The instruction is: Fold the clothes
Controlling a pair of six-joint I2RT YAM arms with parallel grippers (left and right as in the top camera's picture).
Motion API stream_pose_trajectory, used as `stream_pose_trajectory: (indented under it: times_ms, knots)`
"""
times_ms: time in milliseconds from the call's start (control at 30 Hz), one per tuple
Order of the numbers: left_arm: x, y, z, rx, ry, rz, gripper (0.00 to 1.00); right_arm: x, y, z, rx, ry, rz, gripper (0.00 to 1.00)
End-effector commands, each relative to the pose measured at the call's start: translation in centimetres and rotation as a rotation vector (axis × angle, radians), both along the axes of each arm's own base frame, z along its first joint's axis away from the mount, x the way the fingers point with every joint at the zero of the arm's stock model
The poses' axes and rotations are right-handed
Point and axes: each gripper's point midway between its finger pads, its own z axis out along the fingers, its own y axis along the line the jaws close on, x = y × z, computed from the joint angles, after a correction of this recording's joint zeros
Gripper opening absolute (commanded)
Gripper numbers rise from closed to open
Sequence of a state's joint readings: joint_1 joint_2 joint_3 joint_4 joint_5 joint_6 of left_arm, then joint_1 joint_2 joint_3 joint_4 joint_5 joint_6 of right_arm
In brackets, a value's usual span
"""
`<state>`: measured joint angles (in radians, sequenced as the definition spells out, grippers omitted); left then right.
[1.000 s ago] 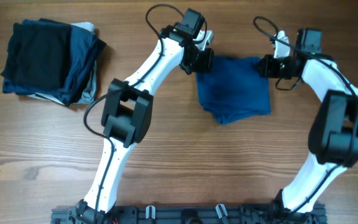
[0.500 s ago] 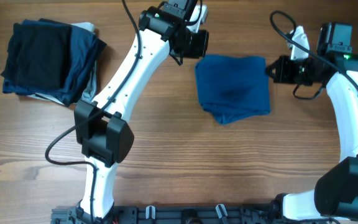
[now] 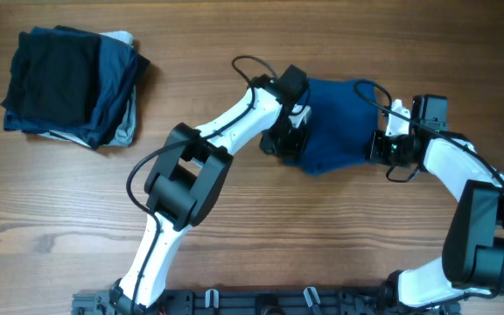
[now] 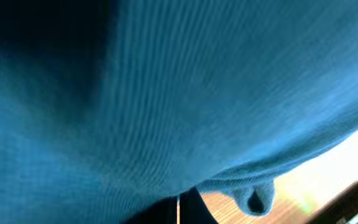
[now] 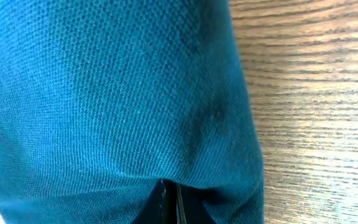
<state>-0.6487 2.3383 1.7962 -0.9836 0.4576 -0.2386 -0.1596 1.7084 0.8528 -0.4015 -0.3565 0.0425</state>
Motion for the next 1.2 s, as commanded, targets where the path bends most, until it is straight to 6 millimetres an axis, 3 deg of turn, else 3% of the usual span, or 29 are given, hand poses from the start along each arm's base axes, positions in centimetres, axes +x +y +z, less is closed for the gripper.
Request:
stream_pose_trajectory:
  times_ms: [0,67,100,167,200,233,267,300,333,367,400,500,600,733,800,867,967,1000,1033,1067,1167]
  knots:
    - [0.2,1.6,-0.8,0.043,0.006,0.021,0.04,1.7,-0.9,1.9,-0.035,-0.026,-0.048,0.09]
    - [1.8,0.9,2.6,-0.013,-0.069,0.032,0.04,3.4,-1.3,5.8,-0.049,-0.089,-0.052,0.11]
    - [2.8,0.3,5.7,-0.057,-0.133,0.039,0.04,4.2,-2.1,8.1,-0.081,-0.121,-0.068,0.13]
    - [4.9,0.6,10.3,-0.070,-0.257,0.103,0.04,4.9,-4.4,11.7,-0.156,-0.155,-0.129,0.15]
    - [6.4,1.7,12.9,-0.041,-0.356,0.173,0.04,4.8,-6.7,13.5,-0.222,-0.163,-0.188,0.18]
    - [7.4,2.8,14.1,0.004,-0.421,0.228,0.14,4.4,-8.9,14.0,-0.271,-0.161,-0.243,0.29]
    - [7.7,3.3,14.3,0.024,-0.438,0.249,0.35,4.1,-10.2,14.0,-0.287,-0.153,-0.277,0.40]
    - [7.8,3.4,14.2,0.031,-0.442,0.255,0.68,3.4,-12.2,13.8,-0.288,-0.137,-0.338,0.50]
    - [7.9,3.4,13.6,0.036,-0.431,0.264,0.77,3.0,-13.4,13.7,-0.286,-0.129,-0.377,0.67]
    - [8.1,3.2,12.6,0.046,-0.415,0.272,0.87,2.4,-15.8,13.5,-0.293,-0.124,-0.439,0.94]
    - [8.5,2.9,10.8,0.060,-0.394,0.290,0.93,1.9,-17.9,13.3,-0.299,-0.121,-0.494,1.00]
    - [9.5,2.2,6.3,0.087,-0.349,0.333,0.96,0.9,-20.0,12.8,-0.302,-0.109,-0.550,1.00]
    - [9.7,1.0,2.6,0.108,-0.346,0.313,0.98,2.2,-20.8,13.5,-0.301,-0.176,-0.589,1.00]
    - [9.8,1.6,0.4,0.180,-0.361,0.308,0.99,2.3,-20.9,13.7,-0.304,-0.186,-0.590,0.99]
    - [9.9,1.6,0.1,0.180,-0.361,0.308,0.95,2.3,-20.9,13.7,-0.304,-0.186,-0.590,0.99]
    - [9.6,1.8,-0.9,0.197,-0.344,0.304,0.72,2.3,-20.9,13.7,-0.304,-0.186,-0.590,1.00]
    - [8.9,2.3,-3.5,0.238,-0.303,0.293,0.60,2.3,-20.9,13.7,-0.304,-0.186,-0.590,1.00]
    - [8.7,2.4,-3.9,0.246,-0.295,0.291,0.49,2.3,-20.9,13.7,-0.304,-0.186,-0.590,0.99]
    - [8.7,2.6,-4.0,0.252,-0.290,0.292,0.17,2.3,-20.9,13.7,-0.304,-0.186,-0.590,0.99]
    - [8.8,2.6,-3.9,0.249,-0.294,0.292,0.04,2.3,-20.9,13.7,-0.304,-0.186,-0.590,0.99]
    - [9.1,3.0,-3.3,0.247,-0.296,0.300,0.04,2.3,-20.9,13.7,-0.304,-0.186,-0.590,1.00]
